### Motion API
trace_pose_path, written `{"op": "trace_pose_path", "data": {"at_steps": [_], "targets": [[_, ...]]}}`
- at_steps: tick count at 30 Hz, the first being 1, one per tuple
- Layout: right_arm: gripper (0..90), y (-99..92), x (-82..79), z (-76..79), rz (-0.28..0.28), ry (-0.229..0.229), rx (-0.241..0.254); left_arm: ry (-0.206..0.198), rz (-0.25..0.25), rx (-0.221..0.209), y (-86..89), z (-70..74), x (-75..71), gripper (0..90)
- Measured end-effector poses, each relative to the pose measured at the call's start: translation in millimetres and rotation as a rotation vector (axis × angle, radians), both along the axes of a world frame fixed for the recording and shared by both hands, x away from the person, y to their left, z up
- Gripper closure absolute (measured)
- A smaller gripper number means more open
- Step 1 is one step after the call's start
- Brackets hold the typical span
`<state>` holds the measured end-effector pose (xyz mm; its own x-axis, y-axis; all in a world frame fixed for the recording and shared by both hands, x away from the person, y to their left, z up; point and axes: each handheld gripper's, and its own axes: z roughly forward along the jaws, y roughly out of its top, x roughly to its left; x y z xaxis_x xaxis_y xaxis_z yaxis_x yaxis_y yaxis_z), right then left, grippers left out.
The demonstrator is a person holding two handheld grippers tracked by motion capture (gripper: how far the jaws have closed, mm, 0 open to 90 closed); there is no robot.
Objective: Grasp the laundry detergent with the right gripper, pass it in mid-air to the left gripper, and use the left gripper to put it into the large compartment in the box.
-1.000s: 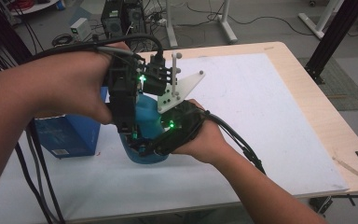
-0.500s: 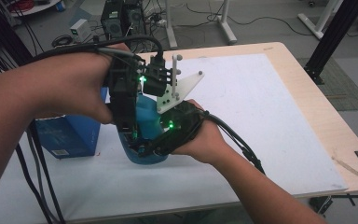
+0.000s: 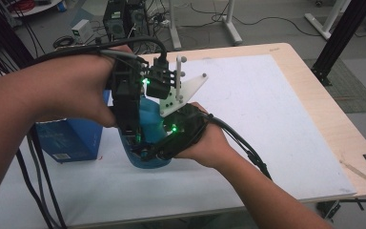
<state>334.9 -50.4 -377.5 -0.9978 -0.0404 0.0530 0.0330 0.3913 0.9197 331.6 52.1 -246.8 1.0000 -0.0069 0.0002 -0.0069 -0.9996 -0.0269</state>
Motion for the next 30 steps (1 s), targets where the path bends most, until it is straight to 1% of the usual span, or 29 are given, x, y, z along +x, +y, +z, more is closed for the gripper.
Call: {"op": "trace_pose_path", "data": {"at_steps": [5, 12, 13, 16, 19, 22, 24, 26, 30], "targets": [[45.9, 0.4, -0.3, -0.3, 0.001, -0.003, -0.003, 0.002, 0.005, 0.007, -0.3, -1.5, 0.6, 38.5], [45.9, 0.4, 0.1, -1.0, 0.003, 0.002, -0.003, 0.002, 0.017, 0.011, -0.1, -1.5, 0.3, 39.2], [45.9, 0.3, -0.2, -0.8, 0.007, 0.002, 0.001, 0.007, 0.024, 0.003, 0.5, -0.8, 0.1, 39.3], [45.9, -0.5, -0.4, 0.1, 0.01, 0.003, 0.011, 0.004, 0.023, -0.013, 1.4, 1.1, -0.1, 39.5], [45.8, -2.1, -0.6, 1.8, 0.01, 0.005, 0.016, 0.005, 0.025, -0.018, 1.6, 3.4, -0.5, 39.7], [45.4, -3.2, -0.7, 2.7, 0.01, -0.003, 0.017, 0.004, 0.022, -0.017, 0.8, 3.7, -0.5, 39.8], [45.1, -3.3, -0.8, 2.9, 0.01, -0.004, 0.014, 0.005, 0.023, -0.009, -0.2, 3.8, -0.8, 39.8], [43.0, -4.5, -1.4, 3.9, 0.015, -0.002, 0.007, 0.014, 0.025, -0.006, -1.2, 4.6, -0.4, 39.8], [32.4, -10.5, -2.4, 6.5, 0.012, 0.006, 0.005, 0.016, 0.027, -0.006, -1.1, 8.1, 0.2, 39.7]]}}
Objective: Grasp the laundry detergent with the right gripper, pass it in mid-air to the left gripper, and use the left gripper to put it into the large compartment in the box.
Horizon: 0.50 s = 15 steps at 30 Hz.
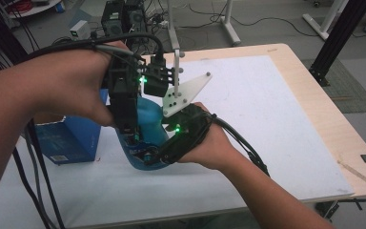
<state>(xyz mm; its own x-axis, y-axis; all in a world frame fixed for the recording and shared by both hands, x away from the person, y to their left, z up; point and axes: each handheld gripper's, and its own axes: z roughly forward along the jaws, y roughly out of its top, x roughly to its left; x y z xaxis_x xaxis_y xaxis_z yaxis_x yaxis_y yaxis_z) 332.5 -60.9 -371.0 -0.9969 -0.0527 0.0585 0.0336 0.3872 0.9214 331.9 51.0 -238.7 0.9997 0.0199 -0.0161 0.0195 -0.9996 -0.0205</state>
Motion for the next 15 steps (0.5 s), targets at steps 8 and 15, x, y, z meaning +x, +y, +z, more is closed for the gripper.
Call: {"op": "trace_pose_path", "data": {"at_steps": [8, 15], "targets": [[22.7, -24.0, 0.8, 8.3, -0.034, -0.003, -0.04, 0.006, 0.03, 0.006, 5.0, 2.6, 2.5, 39.7], [15.0, -41.3, 5.1, 15.6, -0.07, -0.017, -0.071, 0.007, 0.04, 0.016, 7.3, 8.4, 3.0, 39.6]]}}
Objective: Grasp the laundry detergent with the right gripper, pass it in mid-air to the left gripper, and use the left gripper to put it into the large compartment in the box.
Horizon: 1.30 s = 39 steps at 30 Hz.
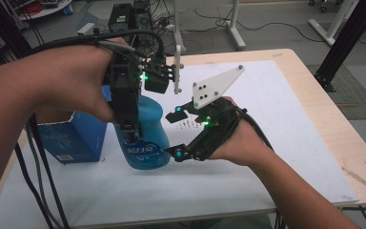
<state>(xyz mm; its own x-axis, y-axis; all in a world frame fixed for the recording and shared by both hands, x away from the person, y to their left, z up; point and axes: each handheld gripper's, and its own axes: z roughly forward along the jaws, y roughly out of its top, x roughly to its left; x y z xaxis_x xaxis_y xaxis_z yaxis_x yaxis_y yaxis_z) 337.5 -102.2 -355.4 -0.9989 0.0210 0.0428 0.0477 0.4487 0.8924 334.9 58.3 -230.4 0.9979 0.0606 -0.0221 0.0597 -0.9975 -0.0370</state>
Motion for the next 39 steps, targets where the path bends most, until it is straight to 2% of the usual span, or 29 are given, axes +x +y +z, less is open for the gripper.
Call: {"op": "trace_pose_path", "data": {"at_steps": [1, 3, 11, 13, 14, 15, 16, 19, 21, 22, 24, 28, 29, 30, 32, 33, 34, 37, 38, 39], "targets": [[15.0, 0.0, 0.0, 0.0, 0.0, 0.0, 0.0, 0.0, 0.0, 0.0, 0.0, 0.0, 0.0, 39.6], [14.0, -5.1, 1.2, 3.1, -0.013, -0.009, -0.038, -0.001, 0.012, -0.001, 2.3, 4.4, 0.7, 39.6], [12.4, -19.5, 5.6, 19.5, -0.027, -0.025, -0.089, -0.002, 0.046, 0.002, 10.3, 17.4, 4.1, 39.5], [11.3, -25.3, 7.2, 27.5, -0.022, -0.037, -0.112, -0.002, 0.058, 0.001, 13.5, 23.0, 5.7, 39.5], [6.7, -26.6, 7.4, 30.0, -0.028, -0.044, -0.124, -0.002, 0.073, -0.005, 17.4, 29.0, 7.4, 39.5], [6.7, -26.6, 7.4, 30.0, -0.028, -0.044, -0.124, -0.002, 0.073, -0.005, 17.4, 29.0, 7.4, 39.5], [1.6, -28.5, 8.5, 34.1, -0.053, -0.052, -0.16, 0.003, 0.092, -0.012, 22.2, 35.8, 9.8, 39.4], [1.6, -31.4, 9.8, 38.3, -0.057, -0.06, -0.183, 0.003, 0.115, -0.019, 27.5, 42.9, 12.2, 39.4], [0.8, -36.2, 12.3, 44.9, -0.055, -0.071, -0.212, 0.001, 0.151, -0.024, 36.3, 55.1, 16.0, 39.4], [0.8, -36.2, 12.3, 44.9, -0.055, -0.071, -0.212, 0.001, 0.151, -0.024, 36.3, 55.1, 16.0, 39.4], [0.6, -38.9, 14.9, 48.7, -0.056, -0.069, -0.253, -0.003, 0.176, -0.033, 43.0, 64.2, 19.8, 39.4], [0.5, -46.2, 19.7, 58.8, -0.057, -0.086, -0.327, -0.005, 0.249, -0.047, 58.5, 83.6, 26.2, 39.3], [0.5, -49.8, 21.2, 64.3, -0.062, -0.099, -0.347, -0.007, 0.285, -0.052, 66.5, 93.6, 29.4, 39.3], [0.5, -49.8, 21.2, 64.3, -0.062, -0.099, -0.347, -0.007, 0.285, -0.052, 66.5, 93.6, 29.4, 39.3], [0.5, -56.3, 24.2, 74.3, -0.07, -0.109, -0.384, -0.004, 0.352, -0.065, 78.5, 107.2, 33.6, 39.3], [0.5, -58.3, 25.4, 77.1, -0.073, -0.106, -0.396, -0.004, 0.352, -0.065, 78.5, 107.2, 33.6, 39.2], [0.5, -58.3, 25.4, 77.1, -0.073, -0.106, -0.396, -0.006, 0.374, -0.066, 82.4, 111.4, 35.5, 39.2], [0.6, -65.2, 29.0, 86.7, -0.077, -0.105, -0.442, 0.0, 0.472, -0.076, 94.6, 121.0, 40.5, 39.2], [0.6, -65.2, 29.0, 86.7, -0.077, -0.105, -0.442, 0.001, 0.505, -0.074, 98.8, 123.9, 42.4, 39.2], [0.6, -68.1, 29.7, 89.6, -0.082, -0.108, -0.459, -0.007, 0.57, -0.081, 106.3, 128.5, 44.4, 39.2]]}}
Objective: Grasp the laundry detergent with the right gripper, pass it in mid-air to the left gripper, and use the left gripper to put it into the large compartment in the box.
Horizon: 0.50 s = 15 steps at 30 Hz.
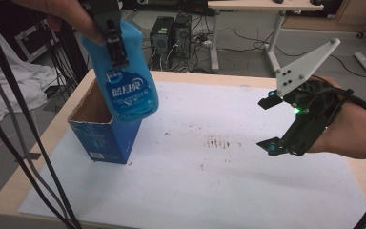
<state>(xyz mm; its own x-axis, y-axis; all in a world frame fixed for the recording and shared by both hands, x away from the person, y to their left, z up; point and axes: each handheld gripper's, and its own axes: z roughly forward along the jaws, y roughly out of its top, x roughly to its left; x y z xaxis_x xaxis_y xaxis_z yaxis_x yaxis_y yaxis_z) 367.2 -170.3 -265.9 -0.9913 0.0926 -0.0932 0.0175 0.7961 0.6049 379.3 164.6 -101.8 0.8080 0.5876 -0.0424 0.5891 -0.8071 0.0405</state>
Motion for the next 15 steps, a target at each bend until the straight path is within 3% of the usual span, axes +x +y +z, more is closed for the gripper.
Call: {"op": "trace_pose_path", "data": {"at_steps": [1, 2, 4, 6, 7, 8, 15], "targets": [[0.6, -1.4, 0.6, 0.8, 0.0, -0.002, 0.0, -0.003, 0.037, -0.003, 3.9, 2.0, 1.3, 39.2], [0.6, -1.4, 0.6, 0.8, 0.0, -0.002, 0.0, -0.003, 0.037, -0.003, 3.9, 2.0, 1.3, 39.1], [0.6, -4.1, 1.9, 1.6, -0.009, 0.004, 0.0, -0.003, 0.108, -0.002, 11.8, 5.3, 4.0, 39.1], [0.6, -5.9, 3.6, 0.8, -0.014, 0.007, -0.003, 0.0, 0.189, -0.003, 19.6, 6.8, 7.0, 39.2], [0.6, -6.4, 4.9, -0.5, -0.019, 0.009, -0.007, -0.004, 0.256, 0.002, 25.8, 6.8, 8.9, 39.2], [0.6, -6.2, 5.5, -1.0, -0.018, 0.009, -0.006, -0.004, 0.256, 0.002, 25.8, 6.8, 8.9, 39.2], [0.6, -3.0, 6.2, -1.8, -0.016, 0.005, -0.008, 0.014, 0.41, 0.077, 42.0, 1.3, 15.0, 39.2]]}}
